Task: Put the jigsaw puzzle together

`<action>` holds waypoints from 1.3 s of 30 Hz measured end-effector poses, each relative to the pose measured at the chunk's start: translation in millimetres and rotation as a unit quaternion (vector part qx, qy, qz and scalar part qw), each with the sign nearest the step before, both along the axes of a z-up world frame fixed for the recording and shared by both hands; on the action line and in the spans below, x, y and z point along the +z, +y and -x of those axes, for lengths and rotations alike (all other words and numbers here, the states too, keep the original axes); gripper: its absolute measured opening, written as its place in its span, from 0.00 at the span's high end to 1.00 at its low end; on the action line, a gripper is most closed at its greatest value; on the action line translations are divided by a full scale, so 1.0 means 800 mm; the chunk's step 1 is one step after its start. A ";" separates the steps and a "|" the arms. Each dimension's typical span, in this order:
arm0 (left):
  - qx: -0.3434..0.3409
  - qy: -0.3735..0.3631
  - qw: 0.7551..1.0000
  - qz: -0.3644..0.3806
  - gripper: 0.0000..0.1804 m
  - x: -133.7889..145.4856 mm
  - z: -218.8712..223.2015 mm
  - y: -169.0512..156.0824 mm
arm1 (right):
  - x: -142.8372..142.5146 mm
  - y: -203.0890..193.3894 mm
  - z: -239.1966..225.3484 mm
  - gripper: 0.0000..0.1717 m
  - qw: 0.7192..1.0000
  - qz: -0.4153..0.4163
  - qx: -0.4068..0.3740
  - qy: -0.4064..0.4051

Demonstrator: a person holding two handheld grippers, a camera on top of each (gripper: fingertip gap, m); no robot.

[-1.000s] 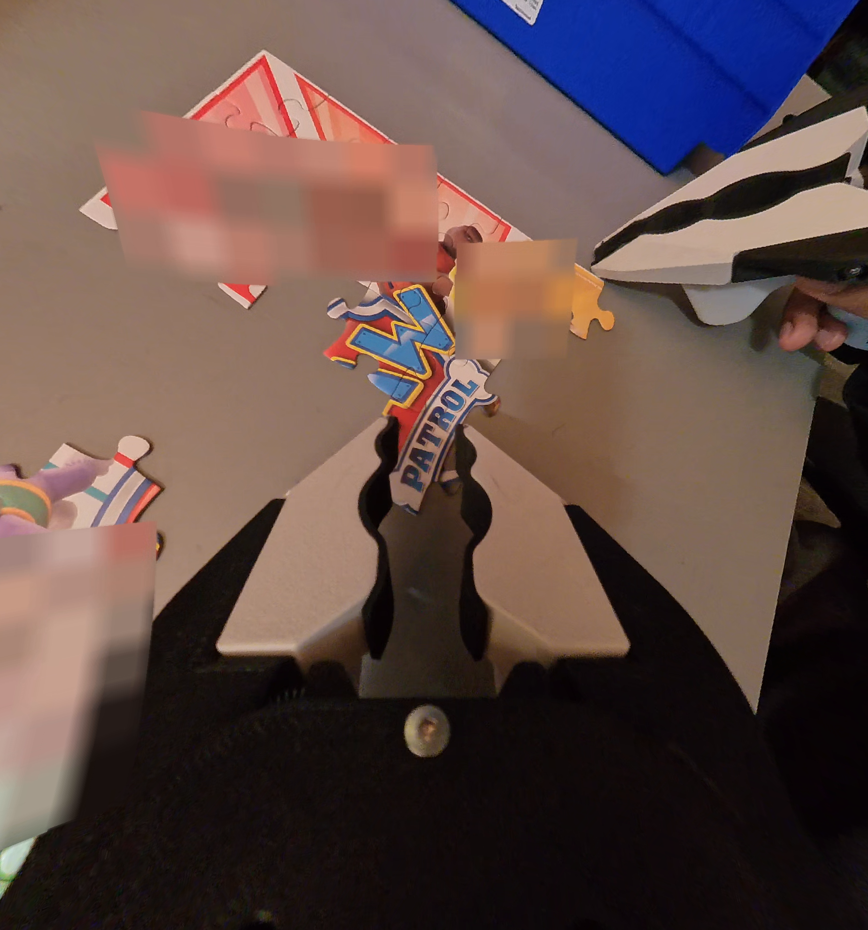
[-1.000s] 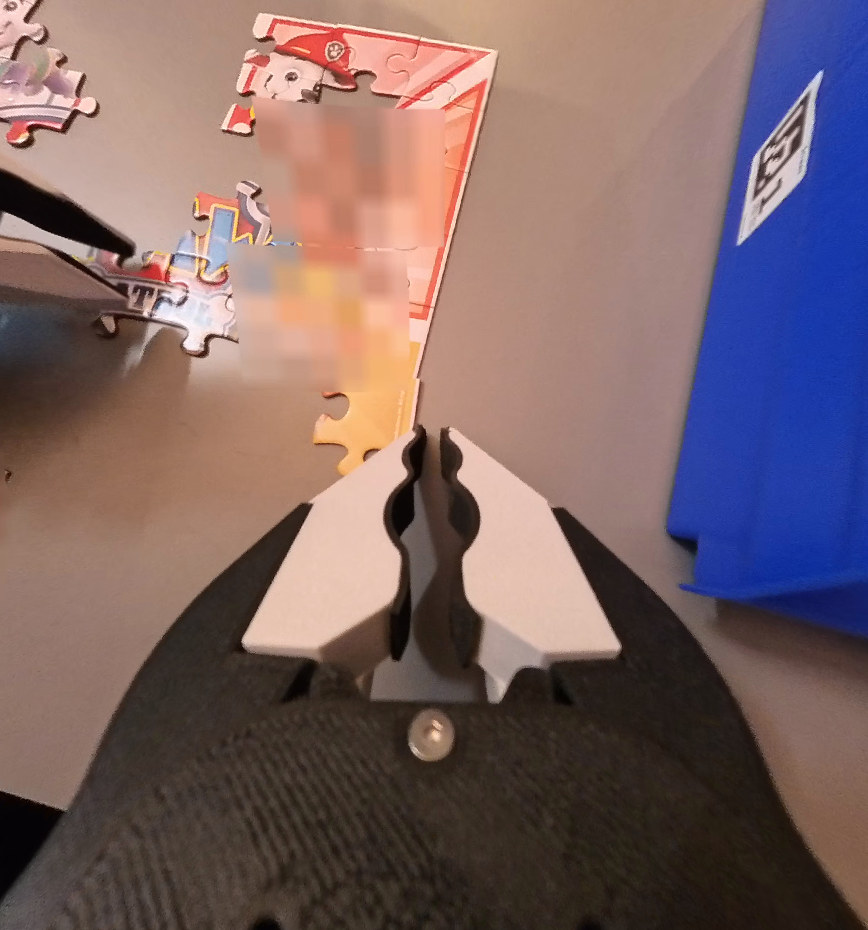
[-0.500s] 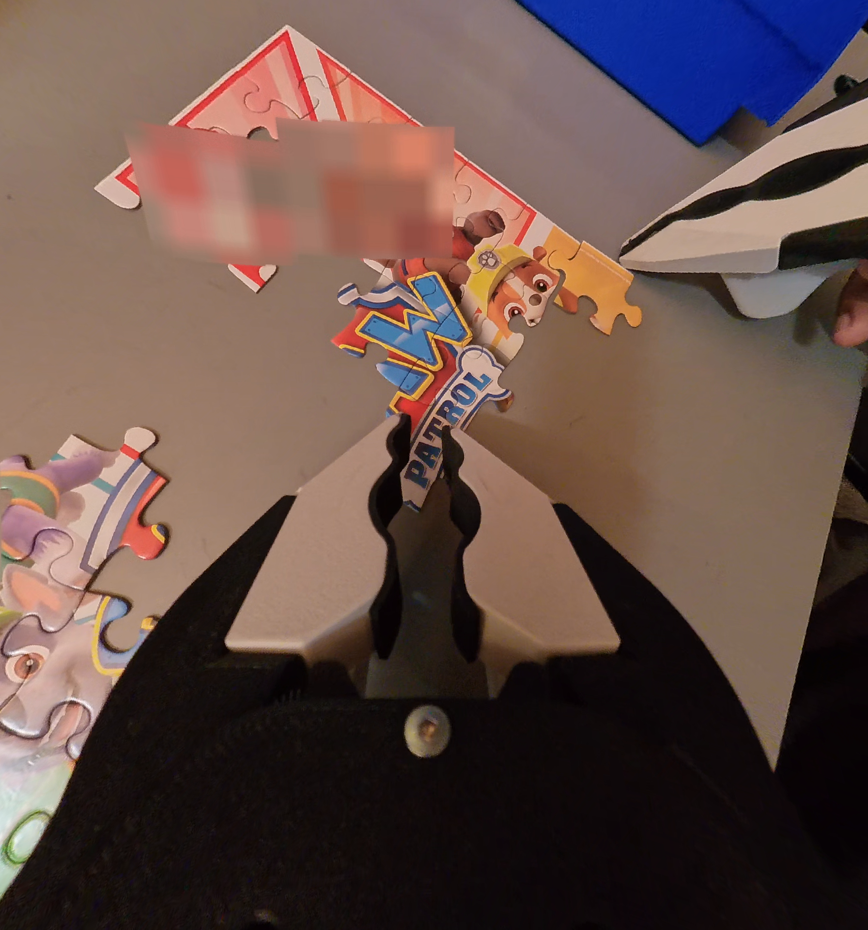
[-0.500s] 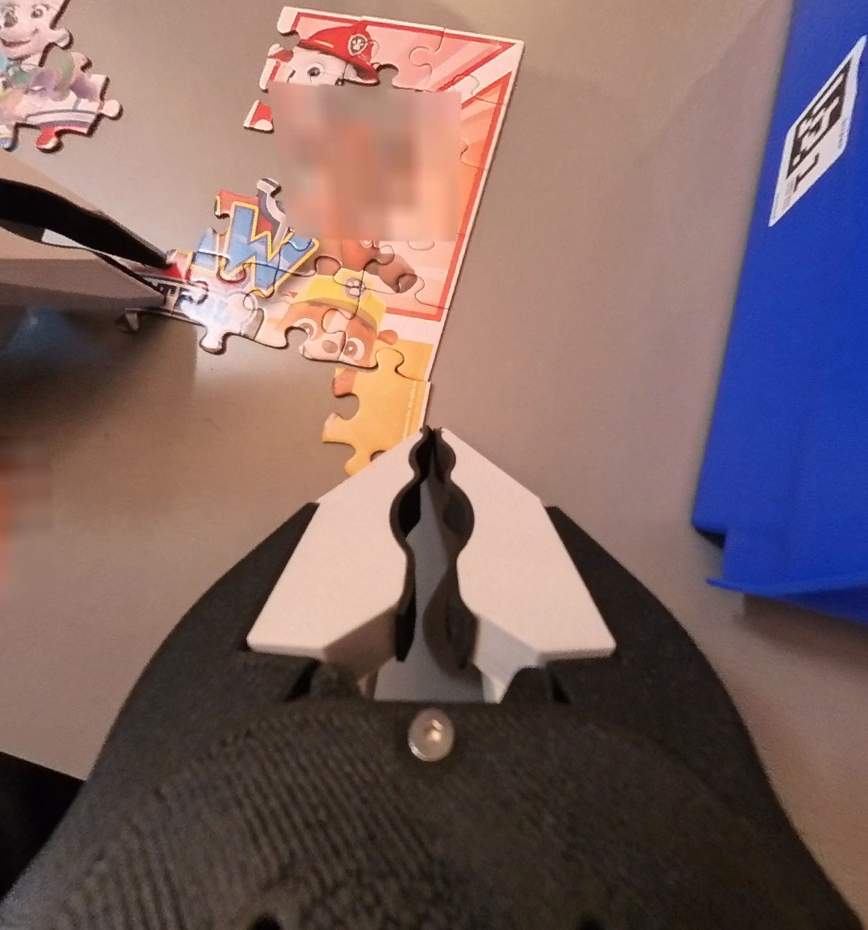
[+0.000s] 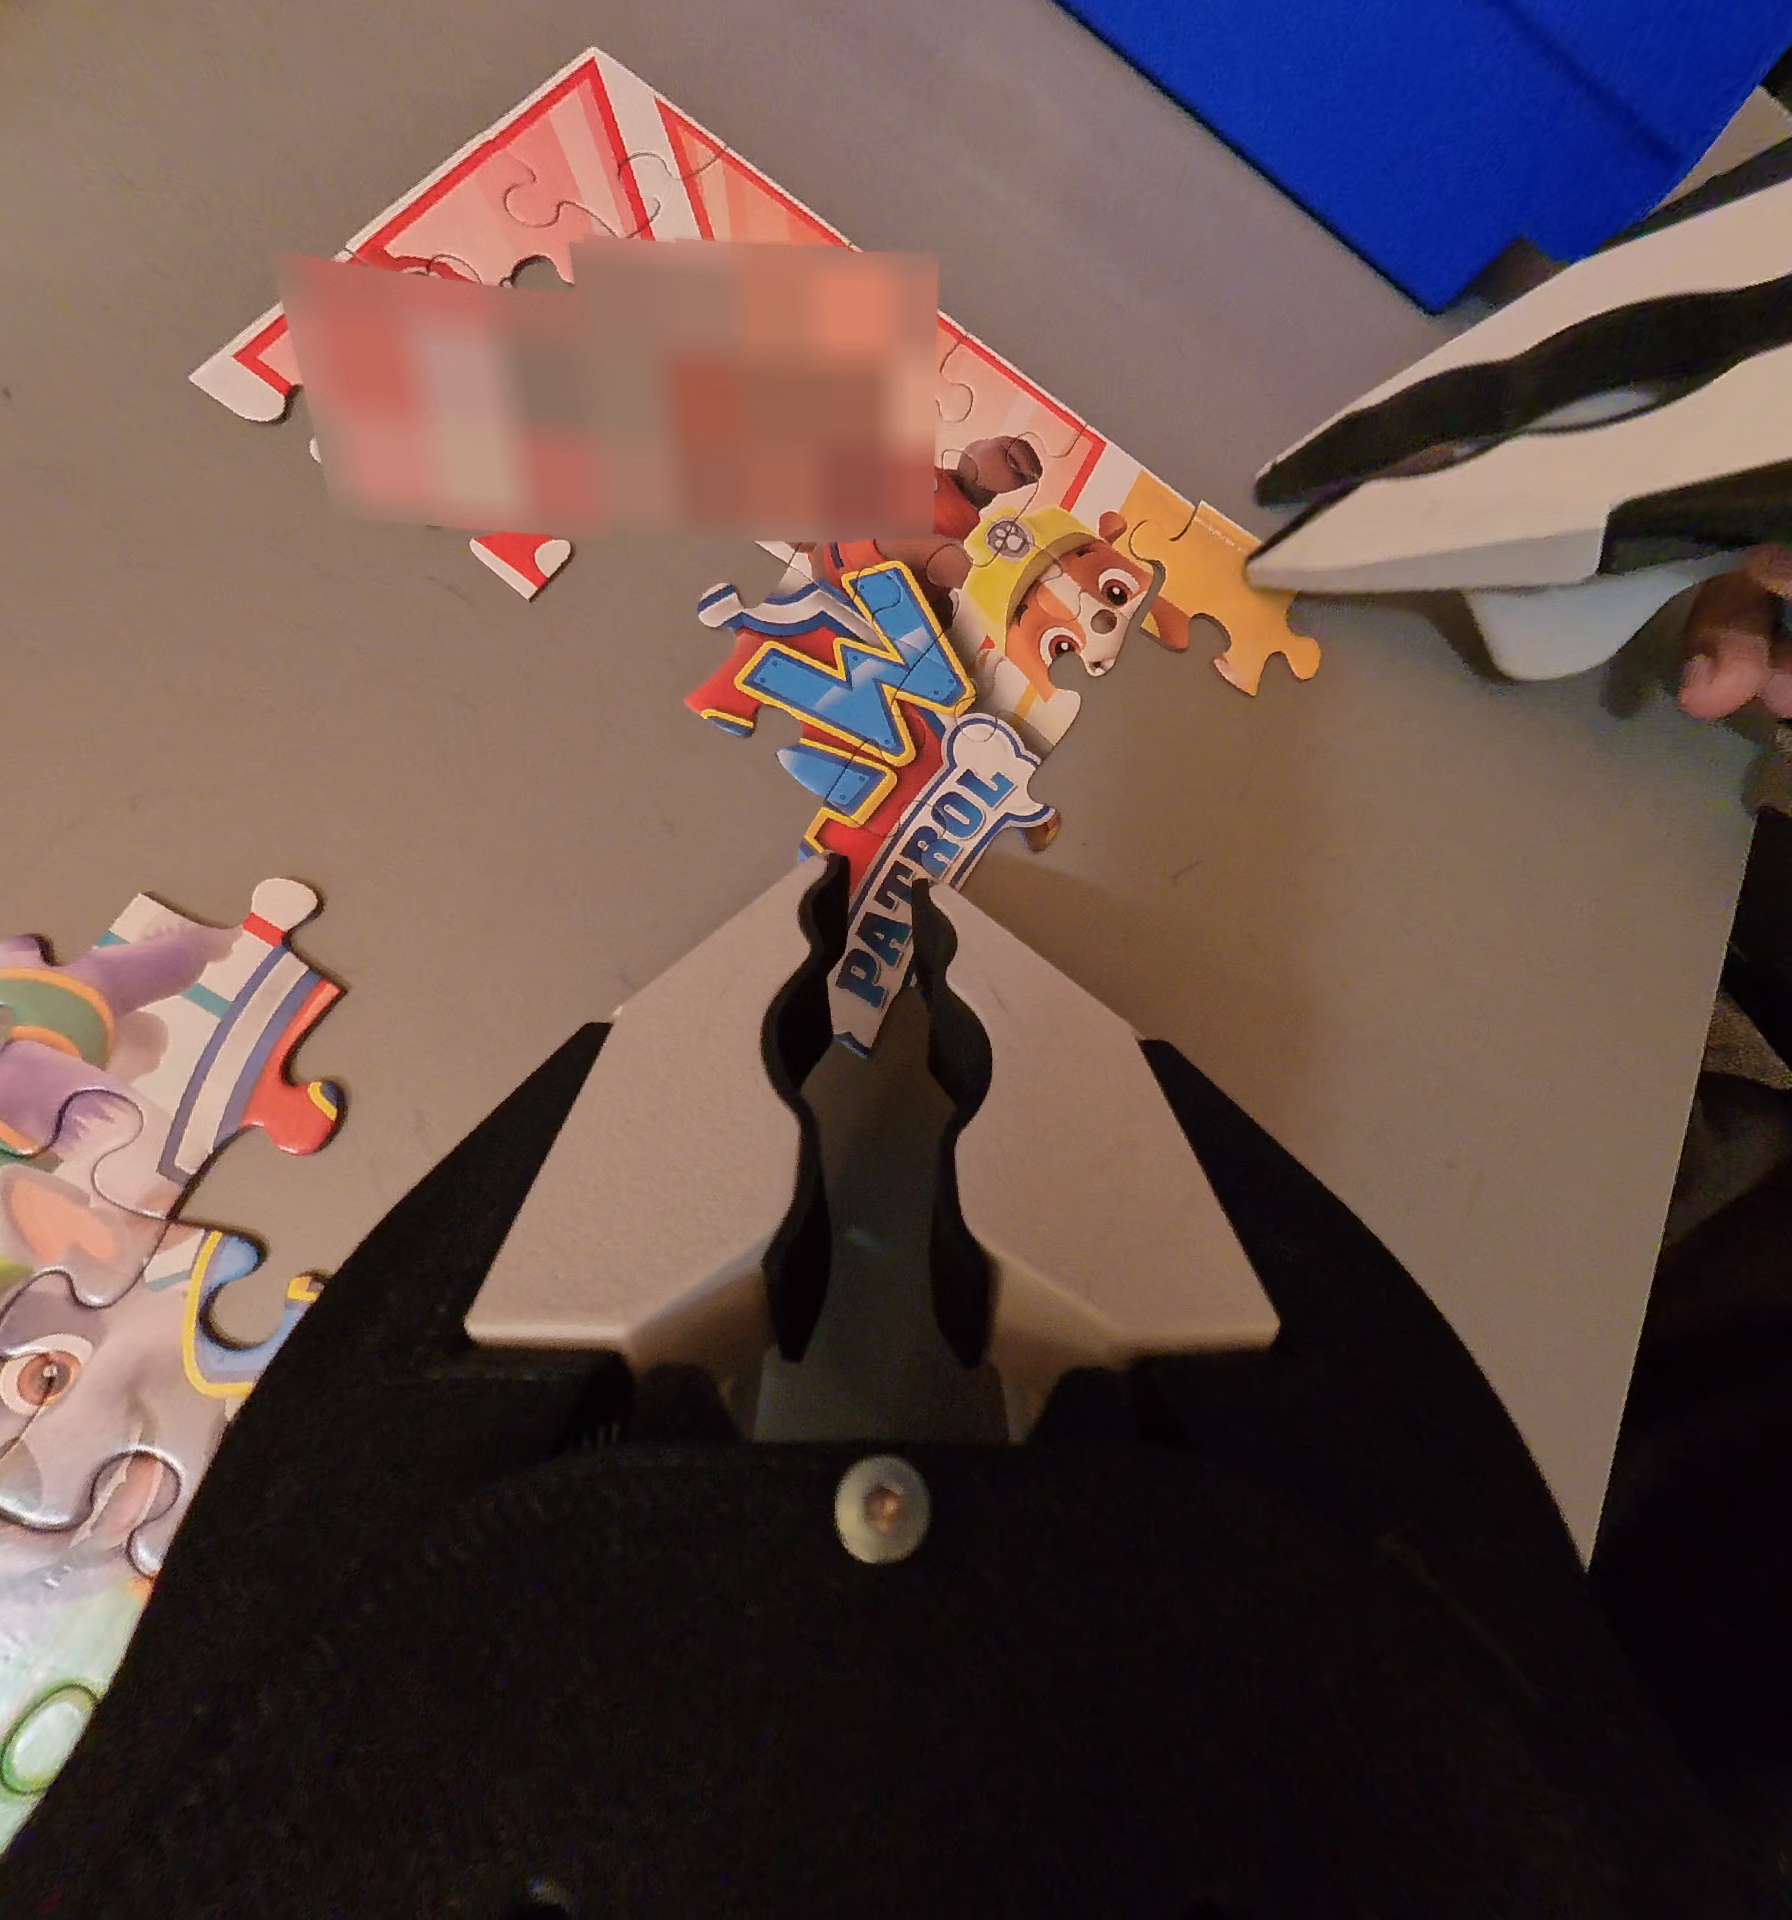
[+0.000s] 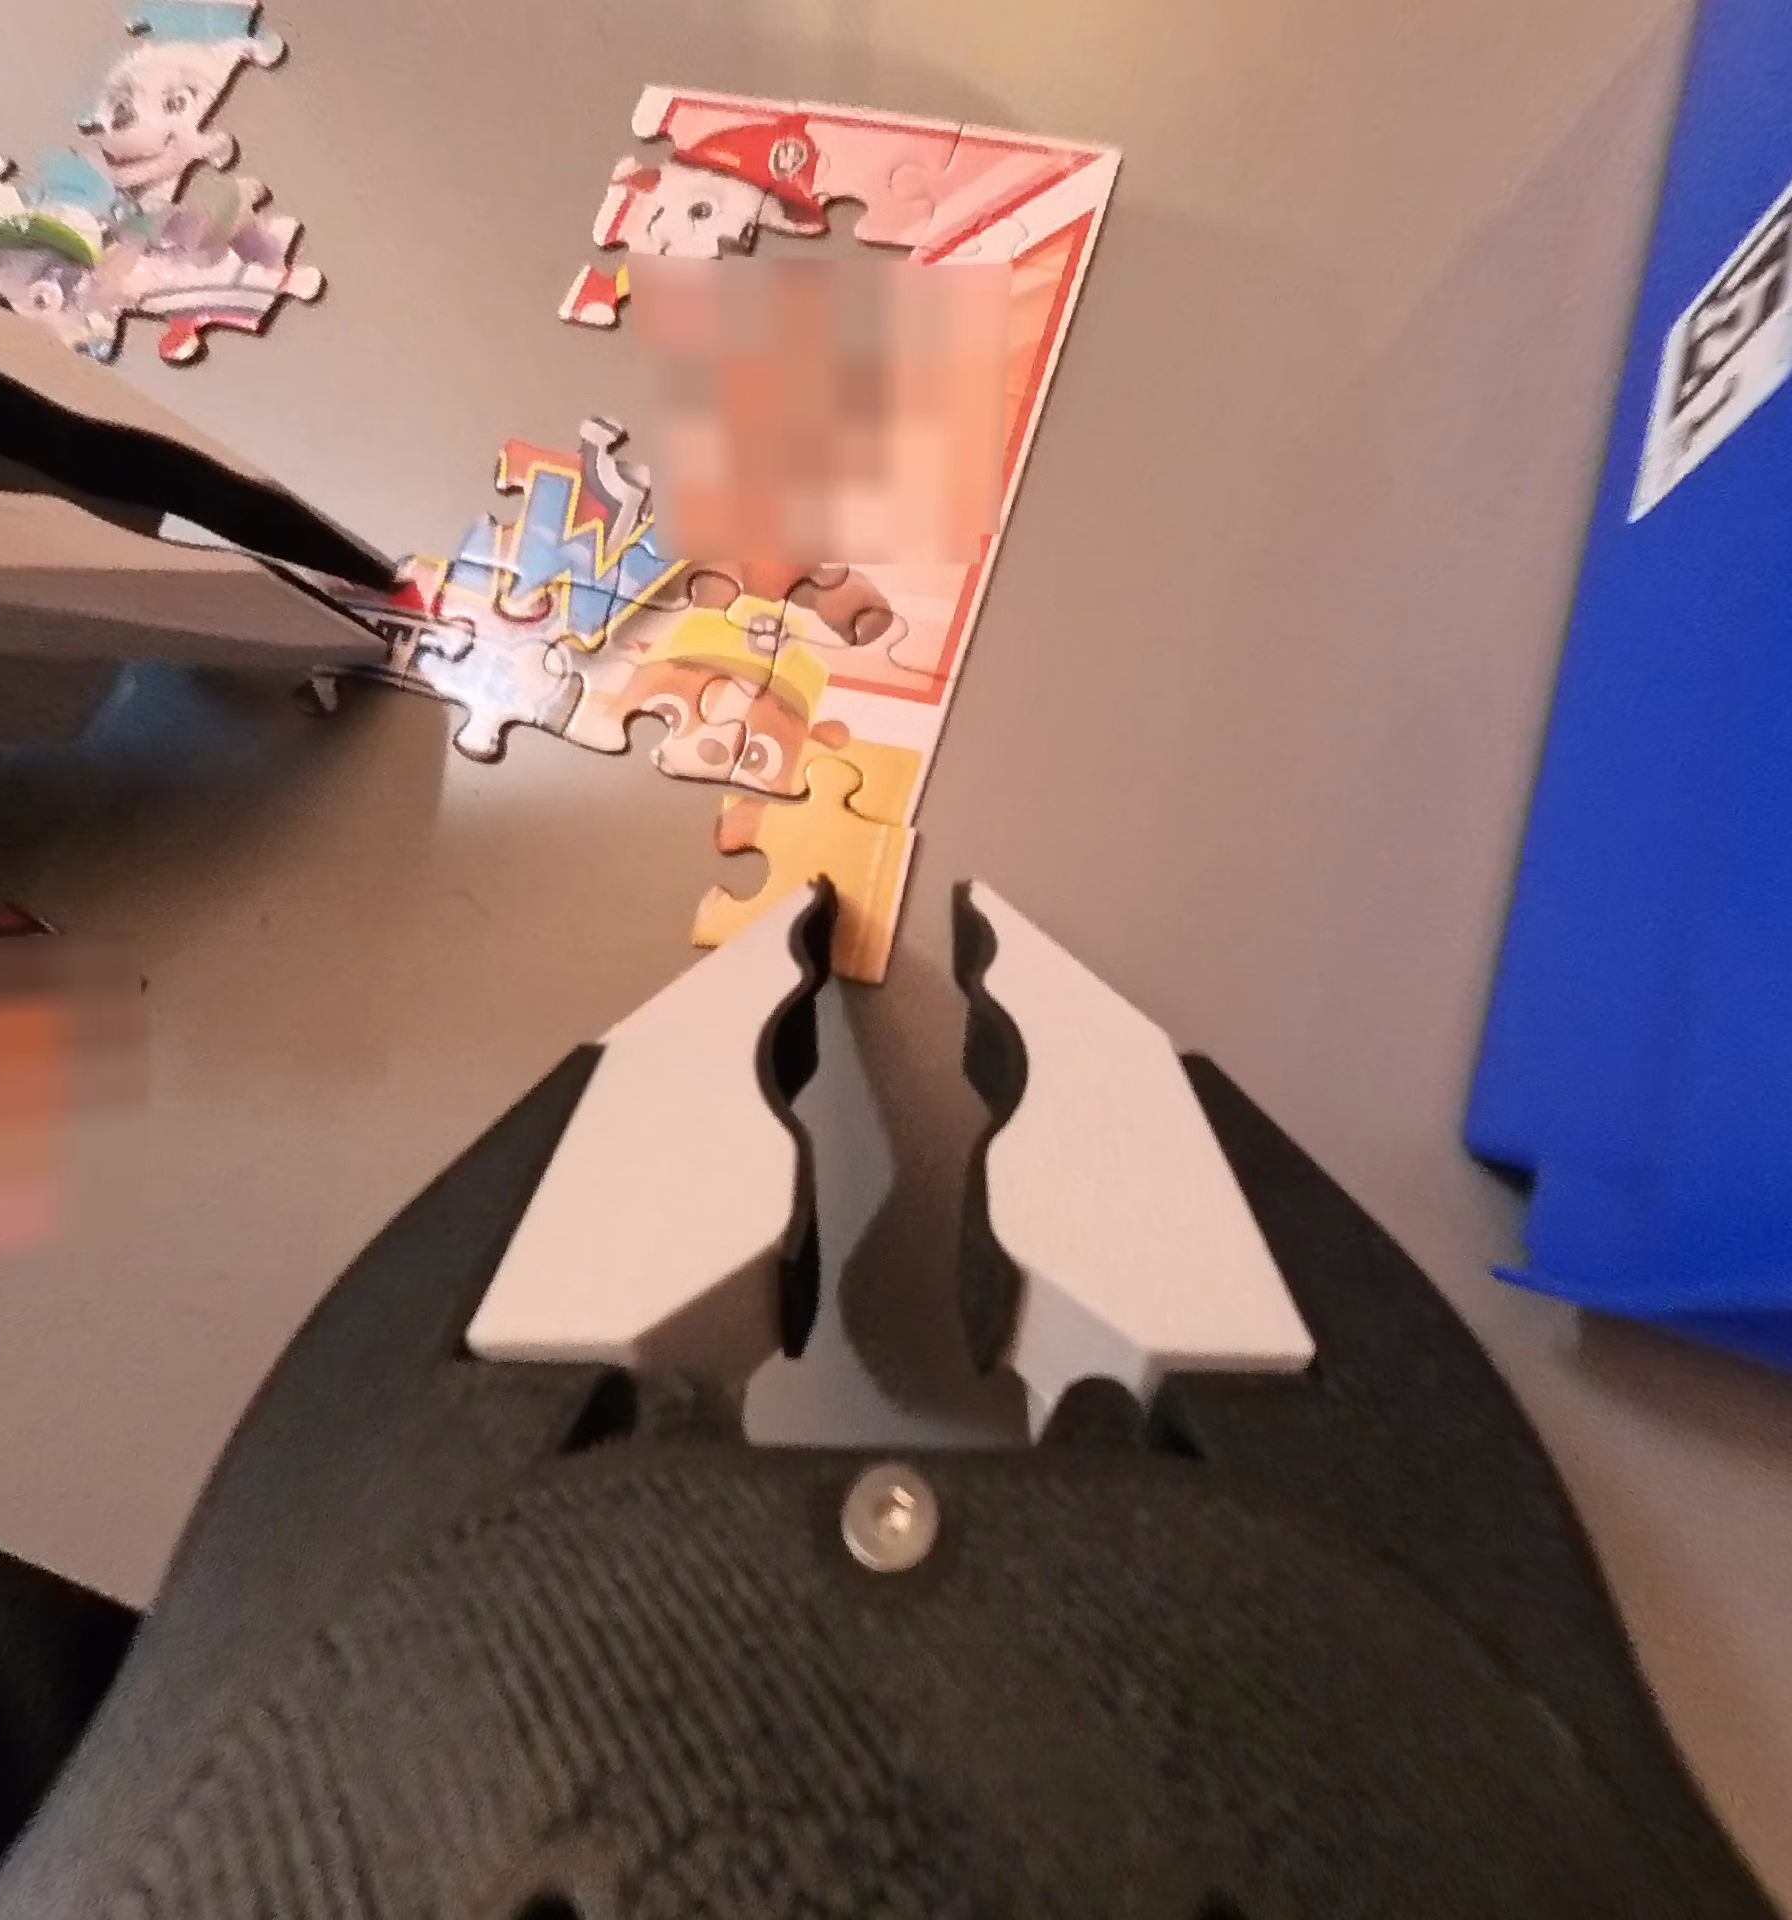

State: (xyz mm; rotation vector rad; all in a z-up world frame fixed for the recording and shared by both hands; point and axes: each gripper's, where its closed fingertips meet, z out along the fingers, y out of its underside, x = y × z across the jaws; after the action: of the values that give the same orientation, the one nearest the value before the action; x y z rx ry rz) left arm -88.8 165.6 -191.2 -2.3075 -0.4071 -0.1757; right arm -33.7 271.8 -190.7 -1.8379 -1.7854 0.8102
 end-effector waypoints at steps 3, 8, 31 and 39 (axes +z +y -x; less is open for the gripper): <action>0.000 0.000 1.000 0.000 0.95 0.000 0.000 0.000 | 0.001 -0.011 0.002 0.80 1.000 0.005 0.015 0.008; 0.000 0.001 1.000 0.000 0.95 0.000 0.000 0.000 | 0.001 -0.027 0.007 0.68 0.999 -0.005 0.039 0.011; -0.002 -0.003 1.000 -0.001 0.96 0.000 0.000 0.000 | 0.008 -0.009 0.006 0.85 0.999 0.017 0.040 0.016; -0.002 -0.004 1.000 -0.001 0.96 0.000 0.000 0.000 | 0.002 0.001 -0.012 0.85 0.999 0.018 0.034 -0.003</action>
State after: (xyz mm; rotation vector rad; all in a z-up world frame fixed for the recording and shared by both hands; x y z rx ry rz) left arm -88.9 165.6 -191.3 -2.3064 -0.4063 -0.1865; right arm -24.1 272.5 -188.7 -1.8130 -1.8562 0.8692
